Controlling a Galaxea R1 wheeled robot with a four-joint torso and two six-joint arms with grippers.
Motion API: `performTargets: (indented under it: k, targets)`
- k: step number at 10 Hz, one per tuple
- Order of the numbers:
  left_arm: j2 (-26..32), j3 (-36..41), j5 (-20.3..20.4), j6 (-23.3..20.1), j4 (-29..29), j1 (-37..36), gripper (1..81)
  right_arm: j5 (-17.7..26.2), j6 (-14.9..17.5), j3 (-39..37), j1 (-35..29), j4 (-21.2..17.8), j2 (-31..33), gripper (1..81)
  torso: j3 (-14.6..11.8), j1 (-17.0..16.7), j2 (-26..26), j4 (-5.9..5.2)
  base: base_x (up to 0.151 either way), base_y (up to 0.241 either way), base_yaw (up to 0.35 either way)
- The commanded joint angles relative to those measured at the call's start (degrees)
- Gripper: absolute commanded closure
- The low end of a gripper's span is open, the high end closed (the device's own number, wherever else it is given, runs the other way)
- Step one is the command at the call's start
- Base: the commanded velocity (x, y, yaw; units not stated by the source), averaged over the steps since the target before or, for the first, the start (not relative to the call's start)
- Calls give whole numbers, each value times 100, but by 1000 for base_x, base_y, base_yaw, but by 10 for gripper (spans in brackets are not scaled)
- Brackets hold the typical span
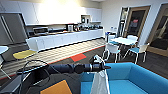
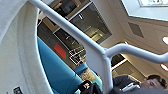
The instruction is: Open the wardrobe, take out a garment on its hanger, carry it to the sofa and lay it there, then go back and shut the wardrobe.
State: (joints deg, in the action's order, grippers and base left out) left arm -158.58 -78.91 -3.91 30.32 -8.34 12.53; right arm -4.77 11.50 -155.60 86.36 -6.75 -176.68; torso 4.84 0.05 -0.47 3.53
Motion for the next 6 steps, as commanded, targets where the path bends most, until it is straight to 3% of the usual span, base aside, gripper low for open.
performTargets:
  k: [1,6]
  targets:
    - [-26,121,172,-70,148,-1037,811,327,19,48,-228,-19,-81,10,0,0,0,0,0,0,-379]
    - [-8,77,163,-70,131,-1046,811,327,19,48,-228,-10,-81,10,0,-2,0,0,0,0,-366]
